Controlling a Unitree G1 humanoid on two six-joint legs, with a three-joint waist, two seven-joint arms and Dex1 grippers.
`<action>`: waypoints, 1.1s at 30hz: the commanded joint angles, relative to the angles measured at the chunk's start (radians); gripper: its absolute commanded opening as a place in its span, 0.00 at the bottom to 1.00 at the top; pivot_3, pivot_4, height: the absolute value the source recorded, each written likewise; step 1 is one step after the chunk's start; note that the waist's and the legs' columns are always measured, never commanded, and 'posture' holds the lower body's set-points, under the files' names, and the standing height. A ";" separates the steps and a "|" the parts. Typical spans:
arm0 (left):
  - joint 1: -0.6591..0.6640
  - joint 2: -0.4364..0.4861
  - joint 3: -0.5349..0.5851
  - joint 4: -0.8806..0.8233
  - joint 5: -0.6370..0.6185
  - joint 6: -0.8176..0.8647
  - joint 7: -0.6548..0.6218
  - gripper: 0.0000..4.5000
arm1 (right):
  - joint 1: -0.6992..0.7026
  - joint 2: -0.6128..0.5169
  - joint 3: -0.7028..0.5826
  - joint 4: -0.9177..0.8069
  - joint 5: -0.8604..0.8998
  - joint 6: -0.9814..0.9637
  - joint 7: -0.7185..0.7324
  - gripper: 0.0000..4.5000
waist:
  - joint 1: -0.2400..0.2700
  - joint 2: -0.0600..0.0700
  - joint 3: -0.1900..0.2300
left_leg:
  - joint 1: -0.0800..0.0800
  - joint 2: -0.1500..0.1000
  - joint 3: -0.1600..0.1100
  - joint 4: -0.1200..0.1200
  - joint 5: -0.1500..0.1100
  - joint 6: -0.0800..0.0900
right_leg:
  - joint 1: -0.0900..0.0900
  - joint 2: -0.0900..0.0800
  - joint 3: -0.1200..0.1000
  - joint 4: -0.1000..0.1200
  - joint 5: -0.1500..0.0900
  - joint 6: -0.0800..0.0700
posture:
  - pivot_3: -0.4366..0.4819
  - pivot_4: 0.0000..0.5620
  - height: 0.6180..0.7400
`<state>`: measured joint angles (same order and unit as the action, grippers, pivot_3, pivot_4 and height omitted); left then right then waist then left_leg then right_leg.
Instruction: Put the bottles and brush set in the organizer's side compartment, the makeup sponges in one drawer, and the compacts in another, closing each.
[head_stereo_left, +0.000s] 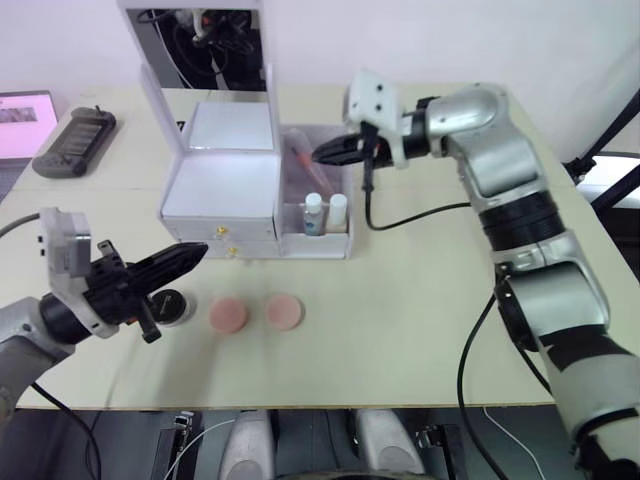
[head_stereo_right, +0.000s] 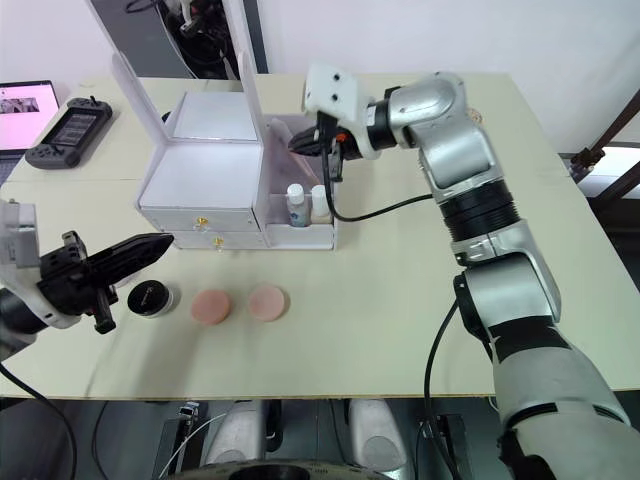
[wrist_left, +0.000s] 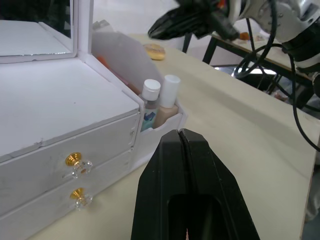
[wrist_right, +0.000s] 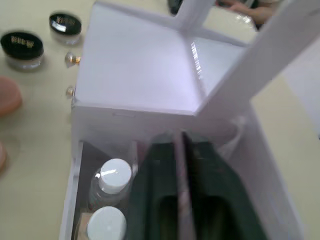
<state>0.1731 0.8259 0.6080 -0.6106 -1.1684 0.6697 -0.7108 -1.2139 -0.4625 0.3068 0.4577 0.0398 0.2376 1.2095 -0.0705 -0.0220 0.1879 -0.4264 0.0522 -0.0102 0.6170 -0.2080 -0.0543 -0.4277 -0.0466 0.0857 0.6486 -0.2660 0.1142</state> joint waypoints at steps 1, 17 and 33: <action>0.014 0.001 0.051 -0.041 -0.009 -0.021 -0.004 0.00 | -0.088 0.044 0.008 0.105 -0.048 -0.100 -0.031 0.00 | 0.000 0.000 0.000 | 0.000 0.000 0.000 0.000 0.000 0.000 | 0.000 0.000 0.000 0.000 0.000 0.000 | 0.48 0.27 1.00; 0.023 -0.005 0.104 -0.092 -0.026 -0.032 0.064 0.00 | -0.324 0.182 0.189 0.774 -0.446 -0.439 -0.411 0.00 | -0.005 0.000 0.000 | 0.000 0.000 0.000 0.000 0.000 -0.001 | 0.000 0.000 0.000 0.000 -0.001 -0.002 | 0.48 0.27 1.00; 0.033 -0.016 0.096 -0.092 -0.008 -0.045 0.079 0.00 | -0.409 0.193 0.017 0.783 -0.354 -0.420 -0.216 0.00 | -0.004 0.000 0.000 | 0.000 0.000 0.000 0.000 0.000 -0.001 | 0.000 0.000 0.000 0.001 0.000 0.000 | 0.48 0.27 1.00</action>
<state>0.2020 0.8123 0.6819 -0.6888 -1.1692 0.6437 -0.6315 -1.5742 -0.2442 0.3787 1.2888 -0.3706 -0.1825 0.9433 -0.0740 -0.0219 0.1881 -0.4262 0.0523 -0.0105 0.6165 -0.2076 -0.0552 -0.4280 -0.0463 0.0856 0.6495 -0.2658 0.1142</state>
